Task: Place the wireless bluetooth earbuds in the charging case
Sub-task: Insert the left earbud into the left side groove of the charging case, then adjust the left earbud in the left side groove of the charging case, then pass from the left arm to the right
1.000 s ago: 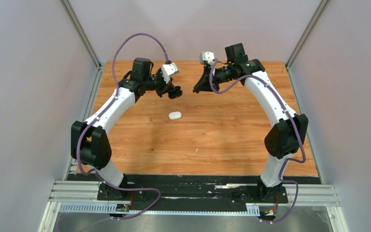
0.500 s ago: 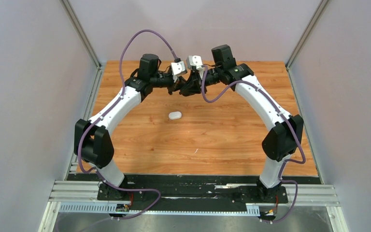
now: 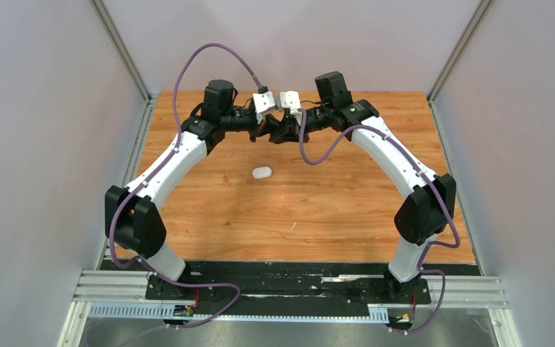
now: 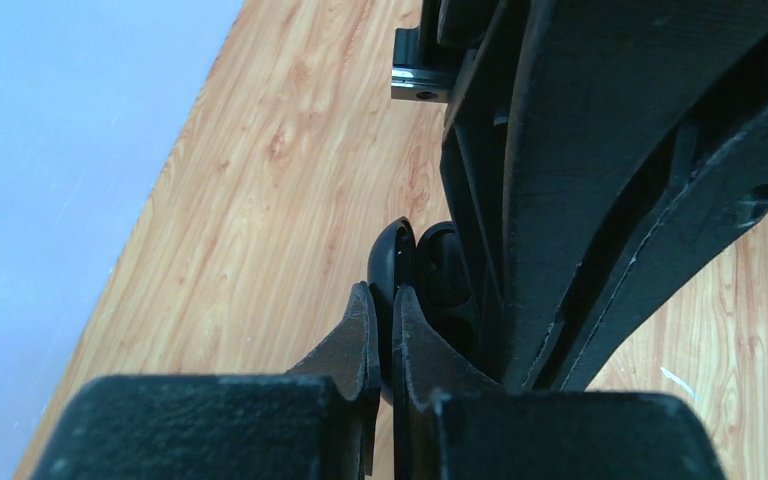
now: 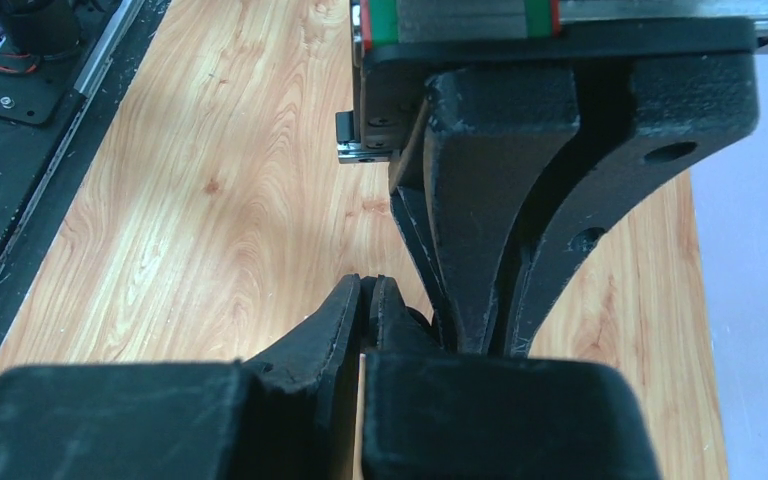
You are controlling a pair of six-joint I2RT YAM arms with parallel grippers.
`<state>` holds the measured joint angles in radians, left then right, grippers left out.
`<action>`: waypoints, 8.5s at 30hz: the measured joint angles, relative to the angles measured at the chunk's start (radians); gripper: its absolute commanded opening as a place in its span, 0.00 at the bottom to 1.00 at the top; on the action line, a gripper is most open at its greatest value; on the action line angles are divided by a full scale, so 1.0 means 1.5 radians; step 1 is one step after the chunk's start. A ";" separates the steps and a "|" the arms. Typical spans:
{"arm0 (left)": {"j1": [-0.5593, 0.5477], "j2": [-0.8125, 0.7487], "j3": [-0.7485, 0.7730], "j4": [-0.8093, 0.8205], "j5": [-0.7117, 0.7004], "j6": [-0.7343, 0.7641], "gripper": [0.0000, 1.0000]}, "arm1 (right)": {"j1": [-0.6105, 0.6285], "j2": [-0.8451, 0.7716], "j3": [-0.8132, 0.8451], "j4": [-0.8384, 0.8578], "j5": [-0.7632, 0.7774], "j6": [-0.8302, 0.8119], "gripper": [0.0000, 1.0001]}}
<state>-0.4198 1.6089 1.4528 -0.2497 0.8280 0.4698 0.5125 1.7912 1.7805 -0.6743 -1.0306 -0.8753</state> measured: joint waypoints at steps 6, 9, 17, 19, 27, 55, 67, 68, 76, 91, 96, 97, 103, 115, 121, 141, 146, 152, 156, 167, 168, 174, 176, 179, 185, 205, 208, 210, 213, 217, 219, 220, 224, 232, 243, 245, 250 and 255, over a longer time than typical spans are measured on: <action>-0.006 -0.008 -0.001 -0.019 -0.007 0.016 0.00 | 0.008 -0.006 0.000 0.001 0.007 -0.011 0.00; -0.008 -0.008 -0.001 -0.032 -0.012 0.024 0.00 | 0.014 -0.008 0.000 0.002 0.016 -0.025 0.00; -0.008 -0.008 -0.001 -0.052 -0.018 0.032 0.00 | 0.023 -0.019 -0.015 0.004 0.046 -0.070 0.00; -0.008 -0.008 -0.001 -0.051 -0.020 0.032 0.00 | 0.023 -0.019 -0.020 0.004 0.054 -0.078 0.00; -0.008 -0.008 -0.001 -0.055 -0.033 0.035 0.00 | 0.023 -0.024 -0.030 0.003 0.072 -0.099 0.00; -0.008 -0.008 -0.030 -0.036 -0.018 0.012 0.00 | 0.026 -0.024 -0.039 -0.014 0.104 -0.129 0.00; -0.008 -0.010 -0.038 -0.012 -0.009 -0.013 0.00 | 0.028 -0.038 -0.069 -0.005 0.106 -0.133 0.00; -0.008 -0.012 -0.039 -0.011 -0.005 -0.013 0.00 | 0.027 -0.047 -0.085 0.006 0.105 -0.133 0.00; -0.010 -0.019 -0.047 0.009 0.023 -0.014 0.00 | 0.023 -0.086 -0.141 0.065 0.097 -0.125 0.00; -0.008 -0.021 -0.047 0.013 0.018 -0.012 0.00 | 0.025 -0.058 -0.108 0.037 0.102 -0.128 0.08; -0.008 -0.021 -0.047 0.010 0.021 -0.011 0.00 | 0.029 -0.058 -0.106 0.034 0.109 -0.128 0.19; -0.008 -0.021 -0.047 0.010 0.021 -0.011 0.00 | 0.029 -0.058 -0.106 0.035 0.111 -0.128 0.22; -0.007 -0.021 -0.047 0.010 0.023 -0.012 0.00 | 0.034 -0.060 -0.115 0.065 0.114 -0.101 0.30; -0.007 -0.021 -0.047 0.016 0.021 -0.010 0.00 | 0.023 -0.135 -0.165 0.139 0.113 0.066 0.58; -0.008 -0.027 -0.047 0.016 0.021 -0.010 0.00 | -0.015 -0.234 -0.228 0.196 0.134 0.204 1.00; -0.014 -0.043 -0.057 0.027 0.005 0.014 0.00 | -0.075 -0.121 -0.285 0.325 0.112 0.537 1.00; -0.020 -0.054 -0.057 0.025 -0.008 0.040 0.00 | -0.075 -0.105 -0.255 0.352 0.091 0.587 1.00; -0.027 -0.056 -0.057 0.024 -0.018 0.055 0.00 | -0.074 -0.081 -0.244 0.386 0.075 0.644 1.00; -0.030 -0.056 -0.057 0.024 -0.020 0.060 0.00 | -0.073 -0.066 -0.244 0.388 0.076 0.662 0.99; -0.030 -0.056 -0.057 0.024 -0.021 0.068 0.00 | -0.073 -0.064 -0.244 0.388 0.092 0.685 0.91; -0.030 -0.056 -0.057 0.024 -0.022 0.070 0.00 | -0.073 -0.064 -0.244 0.388 0.094 0.688 0.91; -0.034 -0.057 -0.057 0.024 -0.023 0.080 0.00 | -0.073 -0.056 -0.244 0.386 0.107 0.699 0.88; -0.035 -0.058 -0.057 0.022 -0.025 0.083 0.00 | -0.073 -0.052 -0.244 0.386 0.108 0.704 0.87; -0.035 -0.058 -0.060 0.020 -0.028 0.088 0.00 | -0.073 -0.051 -0.244 0.383 0.112 0.709 0.90; -0.040 -0.061 -0.062 0.020 -0.034 0.093 0.00 | -0.079 -0.051 -0.244 0.389 0.090 0.712 1.00; -0.029 -0.062 -0.051 0.046 -0.038 0.013 0.00 | -0.172 -0.119 -0.292 0.418 -0.158 0.631 0.75; -0.023 -0.052 -0.022 0.057 -0.014 -0.016 0.00 | -0.164 -0.106 -0.274 0.417 -0.178 0.606 0.71; -0.019 -0.043 -0.002 0.061 0.002 -0.035 0.00 | -0.158 -0.090 -0.250 0.418 -0.187 0.595 0.67; -0.015 -0.033 0.014 0.066 0.021 -0.059 0.00 | -0.148 -0.072 -0.224 0.425 -0.195 0.596 0.61; -0.011 -0.028 0.017 0.065 0.034 -0.080 0.00 | -0.141 -0.061 -0.219 0.468 -0.201 0.636 0.52; -0.010 -0.028 0.017 0.065 0.036 -0.085 0.00 | -0.141 -0.054 -0.219 0.492 -0.203 0.664 0.48; -0.010 -0.028 0.018 0.065 0.036 -0.087 0.00 | -0.141 -0.051 -0.219 0.506 -0.204 0.678 0.45; -0.010 -0.028 0.018 0.066 0.035 -0.090 0.00 | -0.141 -0.039 -0.219 0.541 -0.204 0.718 0.39; -0.010 -0.028 0.018 0.076 0.029 -0.102 0.00 | -0.140 -0.028 -0.219 0.575 -0.200 0.763 0.17; -0.010 -0.027 0.018 0.080 0.017 -0.108 0.36 | -0.141 -0.025 -0.219 0.584 -0.192 0.780 0.00; -0.010 -0.028 0.018 0.079 0.008 -0.112 0.54 | -0.141 -0.023 -0.219 0.585 -0.191 0.780 0.00; 0.000 -0.027 0.051 0.062 0.003 -0.139 0.82 | -0.141 -0.011 -0.219 0.583 -0.191 0.780 0.00; 0.015 -0.015 0.144 -0.006 0.062 -0.129 0.86 | -0.142 -0.006 -0.219 0.583 -0.188 0.781 0.00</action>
<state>-0.3973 1.5867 1.6684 -0.2584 0.9215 0.2764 0.2996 1.7824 1.4521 0.2005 -1.3132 0.2958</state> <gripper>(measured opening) 0.842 0.290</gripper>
